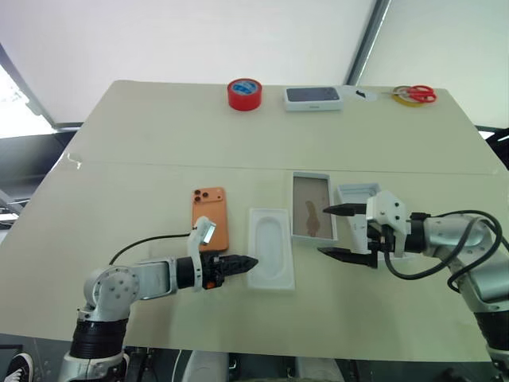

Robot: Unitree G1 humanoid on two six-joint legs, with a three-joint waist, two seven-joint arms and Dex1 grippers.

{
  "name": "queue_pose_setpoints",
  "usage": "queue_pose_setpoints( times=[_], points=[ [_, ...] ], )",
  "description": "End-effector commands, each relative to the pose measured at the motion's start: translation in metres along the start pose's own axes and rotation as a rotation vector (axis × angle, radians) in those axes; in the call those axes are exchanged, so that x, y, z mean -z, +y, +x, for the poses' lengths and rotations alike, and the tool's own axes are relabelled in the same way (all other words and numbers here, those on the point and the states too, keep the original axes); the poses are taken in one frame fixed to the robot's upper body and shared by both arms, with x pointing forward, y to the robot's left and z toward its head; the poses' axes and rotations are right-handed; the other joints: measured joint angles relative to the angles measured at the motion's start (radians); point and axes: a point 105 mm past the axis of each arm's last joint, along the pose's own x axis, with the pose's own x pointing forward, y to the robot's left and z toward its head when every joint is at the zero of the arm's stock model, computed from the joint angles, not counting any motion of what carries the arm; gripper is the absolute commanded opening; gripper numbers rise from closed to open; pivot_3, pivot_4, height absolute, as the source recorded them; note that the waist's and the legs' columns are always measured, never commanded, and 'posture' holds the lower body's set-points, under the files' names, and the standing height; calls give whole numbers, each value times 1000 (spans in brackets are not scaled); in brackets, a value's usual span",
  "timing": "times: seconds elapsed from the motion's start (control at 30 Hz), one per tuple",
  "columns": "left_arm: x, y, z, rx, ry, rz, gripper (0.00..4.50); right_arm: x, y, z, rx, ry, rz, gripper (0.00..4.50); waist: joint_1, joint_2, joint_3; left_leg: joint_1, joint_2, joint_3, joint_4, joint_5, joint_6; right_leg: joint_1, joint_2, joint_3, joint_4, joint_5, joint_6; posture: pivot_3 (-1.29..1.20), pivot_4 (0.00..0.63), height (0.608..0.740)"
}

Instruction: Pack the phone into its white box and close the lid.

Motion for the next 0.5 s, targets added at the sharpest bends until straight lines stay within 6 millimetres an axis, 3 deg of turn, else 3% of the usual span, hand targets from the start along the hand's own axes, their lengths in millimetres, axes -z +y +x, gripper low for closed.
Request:
queue_pose_setpoints(
  times=[0.03, 0.3, 0.5],
  points=[
    [10, 5, 2, -9, 35, -43, 37, -10, -2, -1, 12, -19, -46, 4500, 2, 1, -1, 0, 0, 0, 0, 0, 0, 0, 0, 0, 0, 0, 0, 0, 150, 730],
    [-5, 2, -7, 18, -37, -87, 37, -9, -1, 3, 9, -21, -62, 4500, 0, 2, -2, 1, 0, 0, 0, 0, 0, 1, 0, 0, 0, 0, 0, 0, 150, 730],
    [-29, -3, -22, 6, -132, -23, 37, 18, -4, 14, -4, 105, -146, 4500, -5, 1, -1, 1, 0, 0, -1, 0, -1, 0, 0, 0, 0, 0, 0, 0, 150, 730]
  ],
)
